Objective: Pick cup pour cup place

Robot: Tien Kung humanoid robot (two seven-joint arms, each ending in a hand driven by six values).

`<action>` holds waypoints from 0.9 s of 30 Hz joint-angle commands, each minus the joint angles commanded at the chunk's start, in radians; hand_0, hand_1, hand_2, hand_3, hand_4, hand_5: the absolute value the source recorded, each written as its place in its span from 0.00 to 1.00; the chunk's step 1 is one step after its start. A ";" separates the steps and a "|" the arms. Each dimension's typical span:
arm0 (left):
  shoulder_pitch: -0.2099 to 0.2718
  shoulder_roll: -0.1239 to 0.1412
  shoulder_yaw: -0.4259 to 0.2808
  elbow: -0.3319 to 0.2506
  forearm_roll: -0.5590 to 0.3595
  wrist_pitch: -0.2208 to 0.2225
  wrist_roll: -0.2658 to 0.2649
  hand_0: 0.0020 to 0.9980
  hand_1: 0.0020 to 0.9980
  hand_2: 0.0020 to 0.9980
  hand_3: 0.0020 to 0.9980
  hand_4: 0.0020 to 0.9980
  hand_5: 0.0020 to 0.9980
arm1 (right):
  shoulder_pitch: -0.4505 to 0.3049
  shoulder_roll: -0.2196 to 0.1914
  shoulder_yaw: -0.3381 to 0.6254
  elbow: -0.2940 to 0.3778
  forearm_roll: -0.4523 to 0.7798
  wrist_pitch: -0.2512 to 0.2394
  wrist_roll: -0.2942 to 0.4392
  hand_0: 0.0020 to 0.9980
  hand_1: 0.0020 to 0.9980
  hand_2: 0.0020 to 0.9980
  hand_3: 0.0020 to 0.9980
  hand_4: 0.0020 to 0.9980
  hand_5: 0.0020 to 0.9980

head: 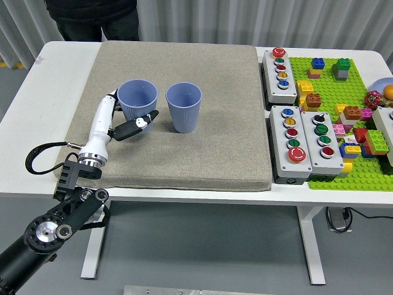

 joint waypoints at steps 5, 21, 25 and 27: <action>-0.047 0.037 0.009 -0.019 0.087 -0.024 0.040 0.43 0.46 0.54 0.56 0.83 0.27 | 0.002 -0.002 -0.004 0.000 0.007 -0.002 0.002 0.67 0.61 0.56 0.56 0.00 0.22; -0.186 0.112 0.064 0.005 0.356 -0.136 0.163 0.45 0.45 0.52 0.55 0.81 0.25 | 0.003 -0.005 -0.010 0.000 0.018 -0.006 0.003 0.67 0.61 0.56 0.56 0.00 0.22; -0.213 0.125 0.086 0.002 0.394 -0.148 0.173 0.45 0.45 0.52 0.55 0.81 0.25 | 0.002 -0.005 -0.013 0.000 0.021 -0.006 0.003 0.67 0.61 0.56 0.56 0.00 0.22; -0.225 0.130 0.095 0.002 0.409 -0.153 0.178 0.45 0.45 0.52 0.55 0.81 0.25 | 0.000 -0.006 -0.013 0.001 0.021 -0.006 0.003 0.67 0.61 0.56 0.56 0.00 0.22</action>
